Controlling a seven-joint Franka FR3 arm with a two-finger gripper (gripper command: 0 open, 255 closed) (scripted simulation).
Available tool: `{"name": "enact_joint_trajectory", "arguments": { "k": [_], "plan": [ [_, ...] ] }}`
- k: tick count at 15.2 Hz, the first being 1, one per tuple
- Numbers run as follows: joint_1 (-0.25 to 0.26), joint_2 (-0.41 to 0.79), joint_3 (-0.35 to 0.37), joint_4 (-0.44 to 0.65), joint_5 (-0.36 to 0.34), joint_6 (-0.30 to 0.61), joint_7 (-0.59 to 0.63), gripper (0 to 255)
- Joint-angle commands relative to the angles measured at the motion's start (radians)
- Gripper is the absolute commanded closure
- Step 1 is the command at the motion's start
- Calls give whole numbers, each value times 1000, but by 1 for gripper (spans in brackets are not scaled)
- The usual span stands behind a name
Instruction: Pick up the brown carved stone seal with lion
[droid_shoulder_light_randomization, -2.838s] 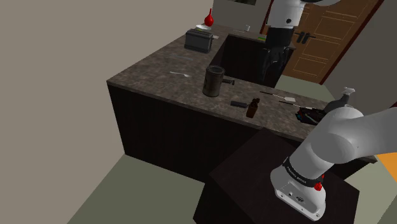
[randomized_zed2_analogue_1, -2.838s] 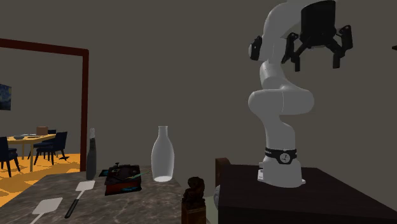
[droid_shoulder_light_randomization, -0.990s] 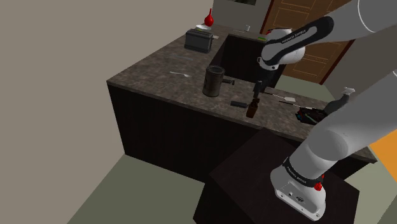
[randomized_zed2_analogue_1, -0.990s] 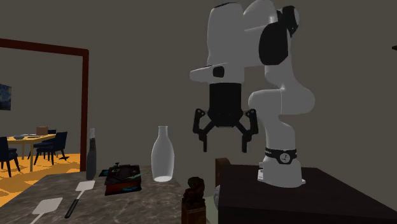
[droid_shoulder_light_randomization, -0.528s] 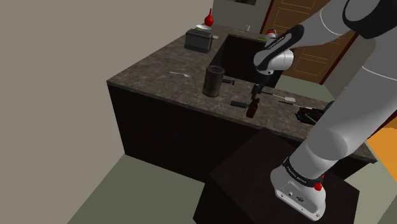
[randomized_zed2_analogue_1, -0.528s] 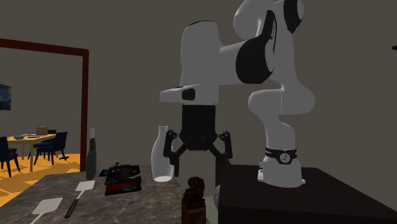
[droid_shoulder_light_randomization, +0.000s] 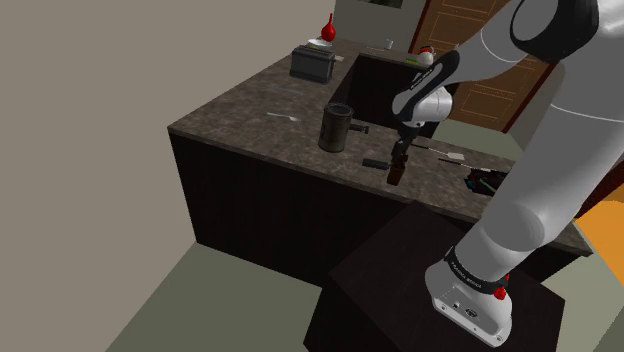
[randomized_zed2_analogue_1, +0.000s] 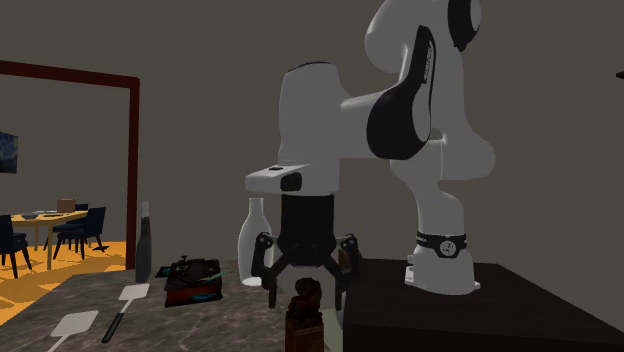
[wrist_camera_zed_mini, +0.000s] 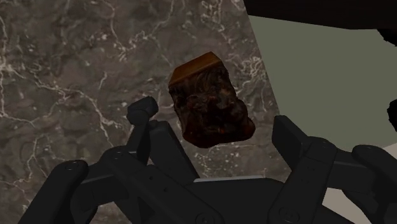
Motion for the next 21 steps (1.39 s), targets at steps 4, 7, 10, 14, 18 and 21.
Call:
{"name": "enact_joint_trajectory", "arguments": {
  "k": [4, 7, 10, 14, 18, 21],
  "plan": [
    [0, 7, 2, -2, 5, 9, -2, 255],
    [-1, 7, 2, -2, 5, 9, -2, 255],
    [-1, 7, 2, -2, 5, 9, -2, 255],
    [6, -29, -7, 3, -21, -28, 15, 255],
    [12, -79, -17, 11, -57, -81, 38, 255],
    [15, -115, -21, 19, -80, -122, 53, 255]
  ]
}}
